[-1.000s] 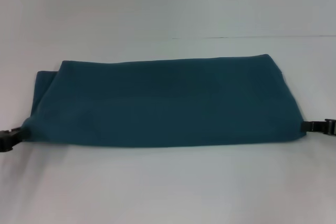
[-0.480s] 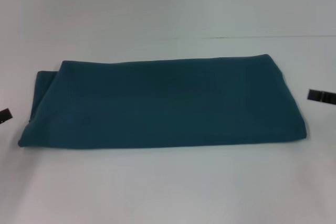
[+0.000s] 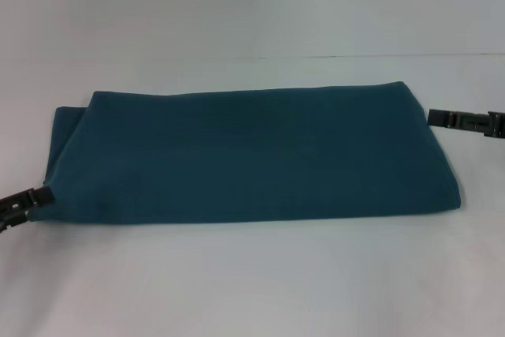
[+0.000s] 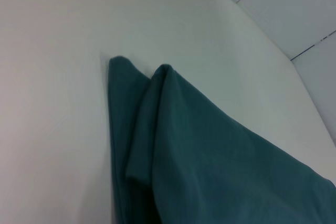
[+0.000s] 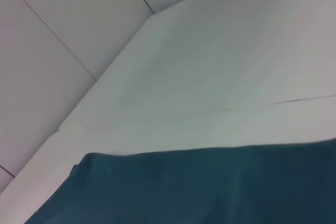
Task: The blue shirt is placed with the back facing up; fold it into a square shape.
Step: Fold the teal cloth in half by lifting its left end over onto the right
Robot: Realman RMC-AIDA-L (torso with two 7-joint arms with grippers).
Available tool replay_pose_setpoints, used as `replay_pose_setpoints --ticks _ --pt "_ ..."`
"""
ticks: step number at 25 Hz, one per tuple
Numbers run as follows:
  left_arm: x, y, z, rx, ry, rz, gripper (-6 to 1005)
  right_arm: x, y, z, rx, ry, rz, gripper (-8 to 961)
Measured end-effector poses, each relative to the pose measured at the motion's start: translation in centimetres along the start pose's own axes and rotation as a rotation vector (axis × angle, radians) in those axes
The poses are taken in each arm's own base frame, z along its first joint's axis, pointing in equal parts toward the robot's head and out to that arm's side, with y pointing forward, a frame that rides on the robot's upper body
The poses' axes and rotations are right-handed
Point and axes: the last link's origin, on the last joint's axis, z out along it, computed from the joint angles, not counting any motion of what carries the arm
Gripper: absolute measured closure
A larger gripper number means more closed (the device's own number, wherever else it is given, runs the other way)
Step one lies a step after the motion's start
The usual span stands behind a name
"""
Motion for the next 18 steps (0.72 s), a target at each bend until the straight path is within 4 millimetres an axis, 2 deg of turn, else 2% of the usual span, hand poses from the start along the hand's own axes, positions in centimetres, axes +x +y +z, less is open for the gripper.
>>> replay_pose_setpoints --ticks 5,18 --pt "-0.6 0.0 0.2 0.008 -0.057 -0.035 114 -0.8 0.1 0.2 0.002 -0.001 -0.008 47" --pt "-0.5 0.0 3.1 0.024 -0.102 -0.068 115 -2.2 0.3 0.2 0.005 -0.002 -0.006 30"
